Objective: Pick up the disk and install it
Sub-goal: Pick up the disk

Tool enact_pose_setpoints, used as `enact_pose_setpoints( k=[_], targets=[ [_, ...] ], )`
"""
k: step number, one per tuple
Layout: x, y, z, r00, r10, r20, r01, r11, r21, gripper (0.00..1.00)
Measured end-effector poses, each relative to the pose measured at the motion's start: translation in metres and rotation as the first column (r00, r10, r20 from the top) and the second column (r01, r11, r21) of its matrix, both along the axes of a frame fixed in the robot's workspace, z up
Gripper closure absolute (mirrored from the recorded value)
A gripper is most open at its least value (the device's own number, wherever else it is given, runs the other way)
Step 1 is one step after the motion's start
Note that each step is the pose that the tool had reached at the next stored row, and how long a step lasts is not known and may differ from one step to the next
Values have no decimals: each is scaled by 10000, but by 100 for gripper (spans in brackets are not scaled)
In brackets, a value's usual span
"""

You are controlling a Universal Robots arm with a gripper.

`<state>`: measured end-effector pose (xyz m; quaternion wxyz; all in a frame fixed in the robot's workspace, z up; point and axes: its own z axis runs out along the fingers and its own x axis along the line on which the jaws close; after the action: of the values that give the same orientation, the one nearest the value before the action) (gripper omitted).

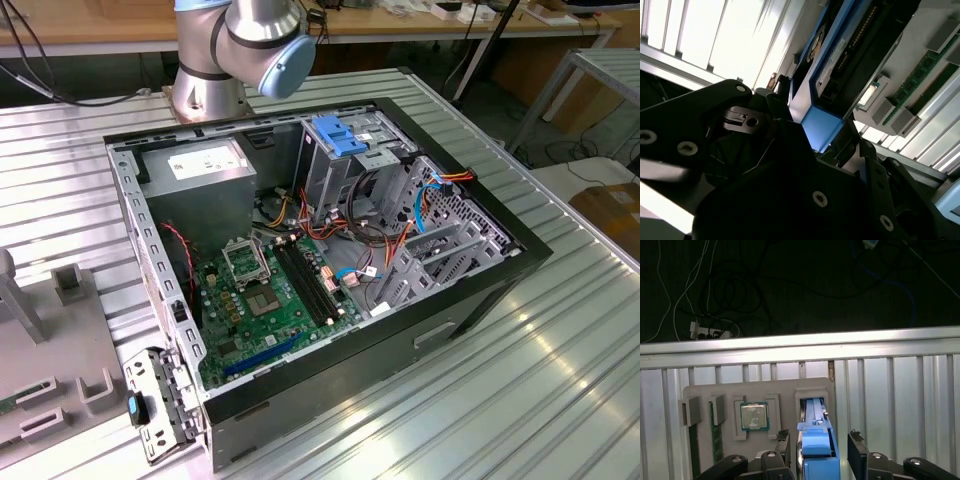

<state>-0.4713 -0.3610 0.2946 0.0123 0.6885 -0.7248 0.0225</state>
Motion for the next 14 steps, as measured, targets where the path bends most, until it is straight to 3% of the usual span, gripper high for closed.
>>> enact_pose_setpoints(
  k=[3, 14],
  targets=[
    [0, 0, 27, 10000, -2, -1, 2, 10000, 0, 43],
    [0, 0, 27, 10000, -9, 0, 9, 10000, 1, 44]
  ],
)
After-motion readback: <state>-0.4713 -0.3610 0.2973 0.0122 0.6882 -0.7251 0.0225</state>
